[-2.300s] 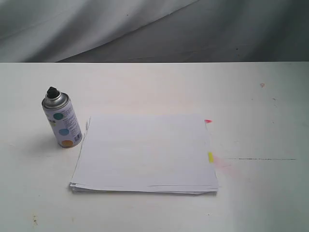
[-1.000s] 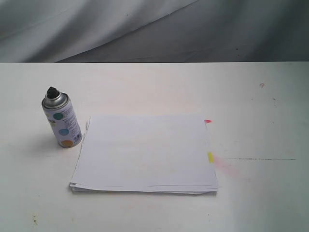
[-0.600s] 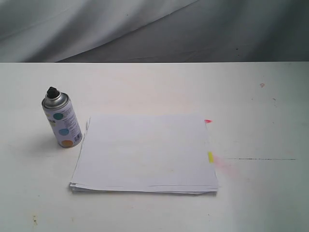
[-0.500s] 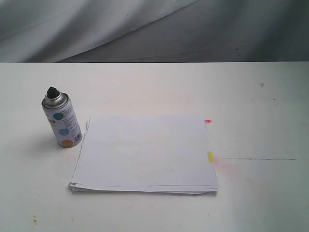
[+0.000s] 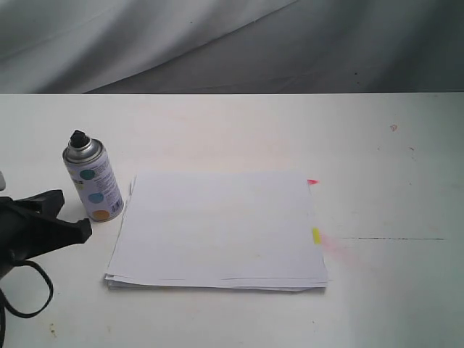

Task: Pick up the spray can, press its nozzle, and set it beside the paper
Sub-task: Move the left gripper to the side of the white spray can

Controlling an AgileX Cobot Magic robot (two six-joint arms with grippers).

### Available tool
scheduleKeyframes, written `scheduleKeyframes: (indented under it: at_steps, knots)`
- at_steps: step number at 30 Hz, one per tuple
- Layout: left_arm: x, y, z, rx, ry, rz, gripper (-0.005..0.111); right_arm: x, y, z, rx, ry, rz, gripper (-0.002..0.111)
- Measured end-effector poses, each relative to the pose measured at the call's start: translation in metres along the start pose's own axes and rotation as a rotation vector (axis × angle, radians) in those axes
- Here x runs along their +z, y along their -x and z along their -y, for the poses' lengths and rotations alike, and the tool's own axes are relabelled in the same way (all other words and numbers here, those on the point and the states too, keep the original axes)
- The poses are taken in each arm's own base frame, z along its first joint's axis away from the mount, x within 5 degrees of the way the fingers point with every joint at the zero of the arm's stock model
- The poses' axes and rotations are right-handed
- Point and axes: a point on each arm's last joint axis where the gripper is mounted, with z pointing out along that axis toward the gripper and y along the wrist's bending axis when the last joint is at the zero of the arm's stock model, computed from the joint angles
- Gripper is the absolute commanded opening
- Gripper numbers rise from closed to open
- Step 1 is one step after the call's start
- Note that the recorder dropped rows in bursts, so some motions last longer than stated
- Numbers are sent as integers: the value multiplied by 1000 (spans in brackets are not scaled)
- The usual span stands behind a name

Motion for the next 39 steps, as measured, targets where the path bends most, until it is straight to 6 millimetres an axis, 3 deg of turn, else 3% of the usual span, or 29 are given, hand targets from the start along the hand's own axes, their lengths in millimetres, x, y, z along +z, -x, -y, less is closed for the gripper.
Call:
scheduleKeyframes:
  at_steps: [13, 23, 27, 32, 35, 39]
  knots:
    - [23, -27, -5, -14, 61, -49, 0, 0, 0, 0, 0, 0, 0, 0]
    - [23, -28, 11, 118, -115, -37, 4, 0, 0, 0, 0, 0, 0, 0]
    - [23, -28, 11, 120, -119, -37, 27, 0, 0, 0, 0, 0, 0, 0]
    - [23, -28, 11, 59, -117, -48, 81, 0, 0, 0, 0, 0, 0, 0]
    - [23, -29, 11, 25, -115, -50, 92, 0, 0, 0, 0, 0, 0, 0]
    - [23, -28, 11, 16, -115, -46, 94, 0, 0, 0, 0, 0, 0, 0]
